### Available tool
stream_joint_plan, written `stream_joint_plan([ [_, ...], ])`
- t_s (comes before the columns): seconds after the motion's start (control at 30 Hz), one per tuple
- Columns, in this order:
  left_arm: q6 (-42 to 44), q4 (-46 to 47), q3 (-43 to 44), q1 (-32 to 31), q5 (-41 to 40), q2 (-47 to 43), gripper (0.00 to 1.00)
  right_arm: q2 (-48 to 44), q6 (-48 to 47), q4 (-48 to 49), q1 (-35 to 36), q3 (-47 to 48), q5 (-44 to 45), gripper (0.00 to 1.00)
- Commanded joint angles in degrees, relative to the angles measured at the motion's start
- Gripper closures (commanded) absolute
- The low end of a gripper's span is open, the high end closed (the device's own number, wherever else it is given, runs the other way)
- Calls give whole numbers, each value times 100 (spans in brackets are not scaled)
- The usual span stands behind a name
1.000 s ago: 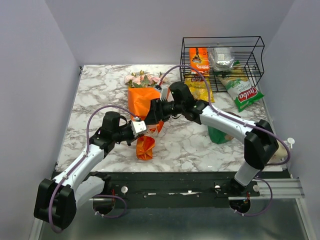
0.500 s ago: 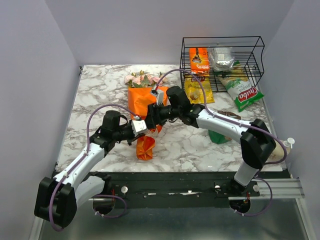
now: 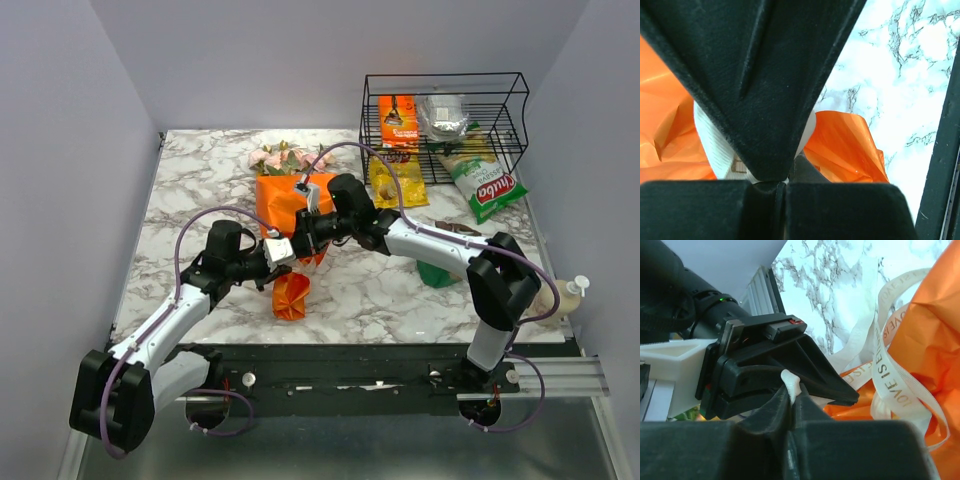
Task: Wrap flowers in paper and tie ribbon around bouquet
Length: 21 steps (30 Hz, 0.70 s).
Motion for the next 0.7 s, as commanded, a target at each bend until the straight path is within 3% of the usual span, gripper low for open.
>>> stream_joint_plan([
  [0.0,-143,121,160,-36,134,41,100,-85,-64,284,72,-1,-184,100],
  [0.07,-170,113,169,-36,46,49,96,-173,-99,266,72,-186,79,100],
  [0.13,-144,43,178,-27,-59,32,76,-244,-108,187,46,-309,290,100],
  [0.17,-83,-97,195,-36,-164,14,60,-244,-108,143,37,-327,335,100],
  [0.37,901,-1307,546,-36,-95,-100,24,-287,-283,-94,2,-371,677,100],
  [0.47,1279,-2011,862,-1,98,-153,16,-288,-319,-173,-7,-371,748,100],
  [0.53,1394,-2347,1151,87,326,-170,14,-296,-310,-191,-42,-389,827,100],
  [0.67,2026,-3881,1890,491,915,84,14,-253,-144,-182,-200,-415,845,100],
])
